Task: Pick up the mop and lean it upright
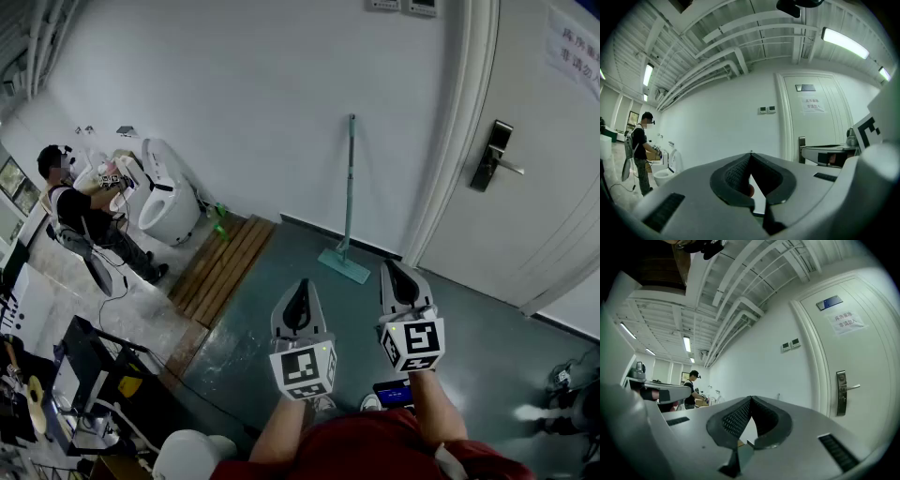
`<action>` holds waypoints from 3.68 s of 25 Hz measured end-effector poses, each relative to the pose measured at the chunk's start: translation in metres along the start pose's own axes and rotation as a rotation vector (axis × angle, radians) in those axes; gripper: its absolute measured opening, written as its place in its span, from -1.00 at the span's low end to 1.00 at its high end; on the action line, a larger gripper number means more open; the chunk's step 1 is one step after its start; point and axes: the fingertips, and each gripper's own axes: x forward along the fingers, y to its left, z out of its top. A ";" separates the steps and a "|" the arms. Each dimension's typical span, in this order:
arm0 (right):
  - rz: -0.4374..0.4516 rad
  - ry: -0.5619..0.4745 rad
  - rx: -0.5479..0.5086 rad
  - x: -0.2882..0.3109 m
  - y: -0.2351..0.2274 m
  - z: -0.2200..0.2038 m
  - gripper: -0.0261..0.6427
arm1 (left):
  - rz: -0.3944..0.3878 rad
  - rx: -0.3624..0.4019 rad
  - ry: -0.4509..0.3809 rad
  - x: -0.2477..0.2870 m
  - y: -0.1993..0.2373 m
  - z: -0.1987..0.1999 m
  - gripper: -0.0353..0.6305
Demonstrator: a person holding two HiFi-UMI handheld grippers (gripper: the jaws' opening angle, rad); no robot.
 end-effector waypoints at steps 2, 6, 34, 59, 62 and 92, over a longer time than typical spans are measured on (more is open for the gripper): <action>0.000 0.000 -0.001 0.002 -0.001 -0.001 -0.87 | 0.002 -0.001 -0.004 0.002 0.000 0.000 -0.86; -0.001 0.007 -0.002 0.005 0.001 -0.005 -0.87 | 0.007 -0.006 -0.002 0.004 0.003 -0.002 -0.86; -0.067 0.003 -0.042 0.083 0.050 -0.026 -0.87 | -0.030 0.042 -0.003 0.054 0.089 -0.020 -0.86; -0.039 0.032 0.016 0.295 -0.120 -0.046 -0.87 | -0.038 0.089 0.010 0.329 0.041 -0.033 -0.85; -0.029 0.033 0.021 0.312 -0.142 -0.050 -0.87 | -0.025 0.083 0.009 0.356 0.034 -0.035 -0.86; -0.193 0.099 -0.033 0.562 -0.212 -0.073 -0.86 | -0.225 0.073 -0.010 0.627 0.095 -0.044 -0.85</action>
